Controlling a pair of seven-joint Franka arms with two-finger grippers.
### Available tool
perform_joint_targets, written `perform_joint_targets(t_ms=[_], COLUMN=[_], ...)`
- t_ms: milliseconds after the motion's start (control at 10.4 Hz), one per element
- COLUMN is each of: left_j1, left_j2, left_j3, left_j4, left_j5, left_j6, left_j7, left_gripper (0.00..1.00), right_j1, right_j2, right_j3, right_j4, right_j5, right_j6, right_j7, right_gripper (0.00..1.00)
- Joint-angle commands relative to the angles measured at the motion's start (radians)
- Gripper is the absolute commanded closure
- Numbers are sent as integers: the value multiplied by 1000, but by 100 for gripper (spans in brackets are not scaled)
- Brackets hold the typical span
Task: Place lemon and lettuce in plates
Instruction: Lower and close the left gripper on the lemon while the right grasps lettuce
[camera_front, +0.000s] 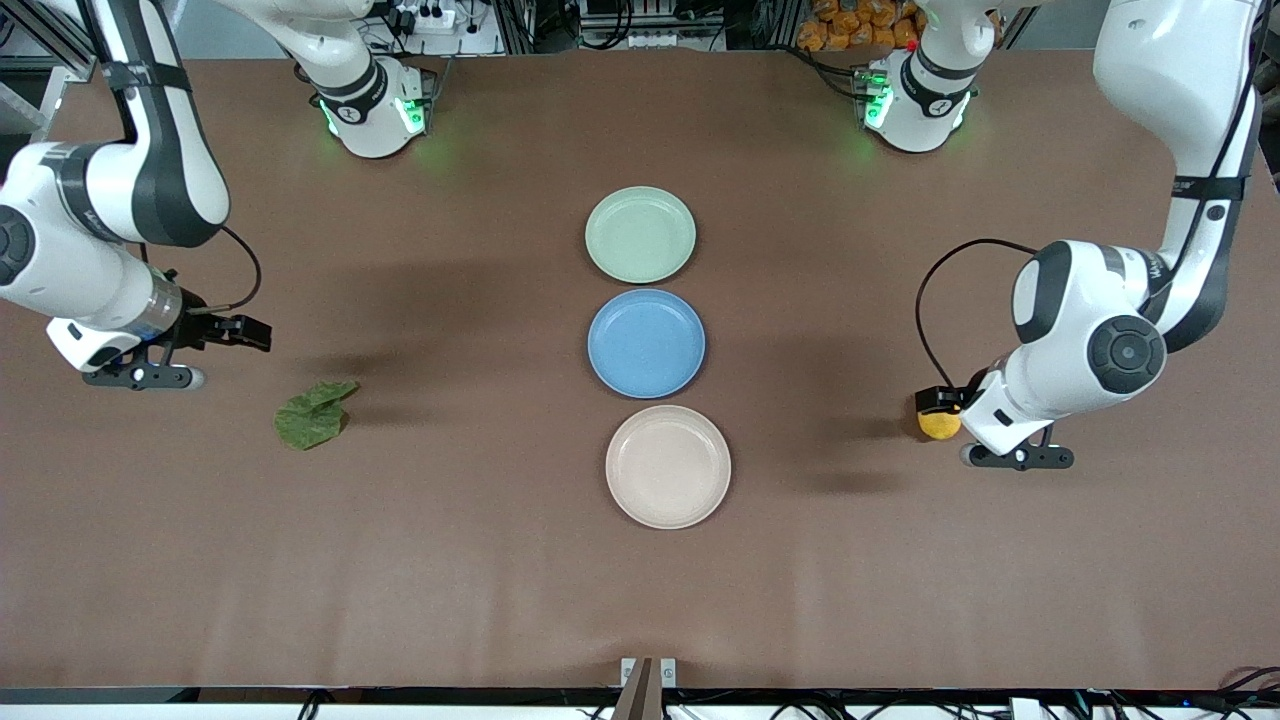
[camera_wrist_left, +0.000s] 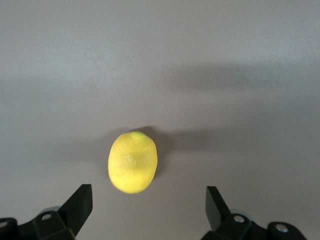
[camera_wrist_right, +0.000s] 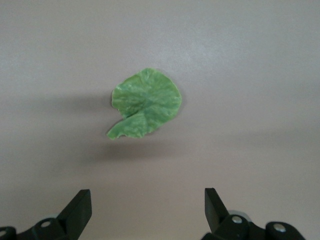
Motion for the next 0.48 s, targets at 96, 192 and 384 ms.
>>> perform_joint_targets(t_ms=[96, 192, 384], left_j1=[12, 28, 35], left_j2=[7, 16, 38], left_j3=[-3, -4, -3], left_j4=[-85, -85, -94], left_j5=[27, 40, 75], left_j6=[124, 137, 170], left_j7=[4, 6, 7], left_gripper=[0, 0, 0], right_j1=[-6, -6, -26], right_j2=[55, 72, 122], right_j3=[10, 8, 8], right_j4=[1, 1, -3], right_j5=[-12, -14, -14], right_j6=[76, 100, 175], right_j7=[-91, -183, -384], right_gripper=[0, 0, 0])
